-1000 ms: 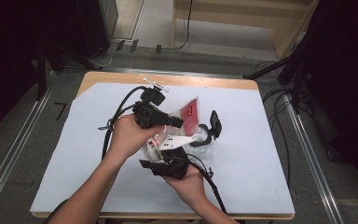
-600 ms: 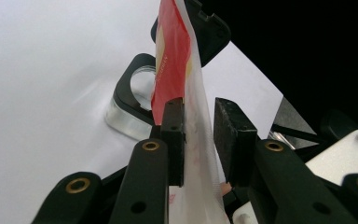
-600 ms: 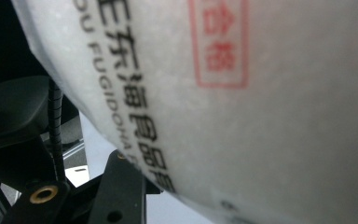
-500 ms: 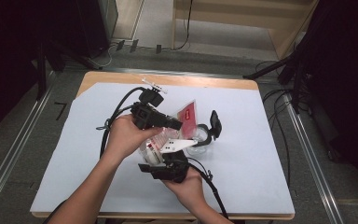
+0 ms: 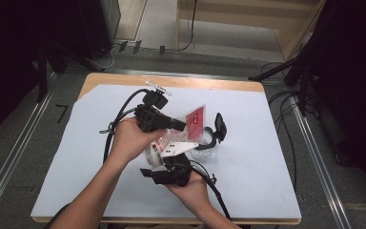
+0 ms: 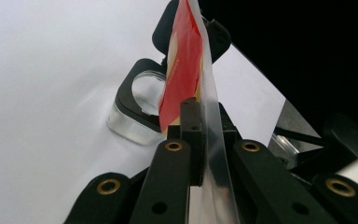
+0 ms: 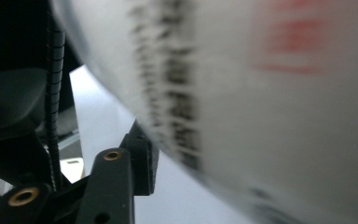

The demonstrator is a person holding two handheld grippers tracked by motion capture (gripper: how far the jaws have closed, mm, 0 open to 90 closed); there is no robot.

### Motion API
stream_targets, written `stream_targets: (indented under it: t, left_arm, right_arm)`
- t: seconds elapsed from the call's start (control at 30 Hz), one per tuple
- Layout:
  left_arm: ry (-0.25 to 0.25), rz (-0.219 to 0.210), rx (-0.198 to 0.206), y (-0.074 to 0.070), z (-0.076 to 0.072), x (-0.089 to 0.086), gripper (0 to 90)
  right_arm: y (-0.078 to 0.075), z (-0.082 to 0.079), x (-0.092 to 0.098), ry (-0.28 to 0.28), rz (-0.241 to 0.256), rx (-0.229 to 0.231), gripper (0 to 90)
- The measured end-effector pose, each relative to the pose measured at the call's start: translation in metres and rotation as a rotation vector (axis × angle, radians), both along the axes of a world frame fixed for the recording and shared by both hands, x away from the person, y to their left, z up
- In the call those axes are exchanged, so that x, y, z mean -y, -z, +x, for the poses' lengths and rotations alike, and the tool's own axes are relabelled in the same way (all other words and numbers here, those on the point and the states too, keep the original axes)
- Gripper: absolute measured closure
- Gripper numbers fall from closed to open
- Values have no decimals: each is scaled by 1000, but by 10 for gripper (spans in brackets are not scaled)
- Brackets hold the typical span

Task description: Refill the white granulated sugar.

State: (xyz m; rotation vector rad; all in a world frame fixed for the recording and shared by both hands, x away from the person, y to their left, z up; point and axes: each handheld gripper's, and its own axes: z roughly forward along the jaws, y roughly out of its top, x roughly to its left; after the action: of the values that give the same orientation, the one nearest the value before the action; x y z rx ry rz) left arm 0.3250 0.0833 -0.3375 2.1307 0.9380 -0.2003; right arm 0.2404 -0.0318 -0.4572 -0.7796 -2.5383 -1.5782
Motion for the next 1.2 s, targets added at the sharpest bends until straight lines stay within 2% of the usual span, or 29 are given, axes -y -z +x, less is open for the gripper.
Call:
stream_targets:
  t: [0.07, 0.2, 0.37, 0.4, 0.43, 0.6, 0.83, 0.93, 0.97, 1.03, 1.2]
  left_arm:
    - [-1, 4, -4, -1, 0, 2, 882]
    - [-5, 2, 2, -4, 1, 4, 875]
    - [-18, 17, 8, -9, 5, 7, 864]
    - [-18, 17, 8, -9, 5, 7, 864]
    - [-32, 8, -8, -9, 9, 7, 865]
    - [-44, 2, -7, -7, 11, 6, 865]
    - [-37, -15, -23, -2, 10, 1, 832]
    - [-35, -5, -27, -1, 9, 2, 817]
    - [-38, -16, -28, -1, 8, 2, 820]
    - [-31, -1, -22, -2, 7, 3, 822]
    - [-33, -19, -23, -1, 6, 4, 823]
  right_arm:
    - [-1, -2, 0, 5, 4, 6, 608]
    - [-4, 1, 2, 12, 0, 13, 626]
    - [-8, 7, 4, 6, 26, -6, 625]
    - [-8, 7, 4, 6, 26, -6, 625]
    - [-9, 10, 4, -2, 28, -10, 600]
    - [-9, 14, 3, 3, 27, -9, 611]
    - [-5, 12, 1, 4, 33, -24, 631]
    - [-3, 11, 1, -5, 49, -37, 633]
    - [-3, 11, 1, -5, 49, -35, 633]
    - [-3, 10, 2, -8, 52, -34, 633]
    - [-3, 9, 3, -9, 46, -20, 621]
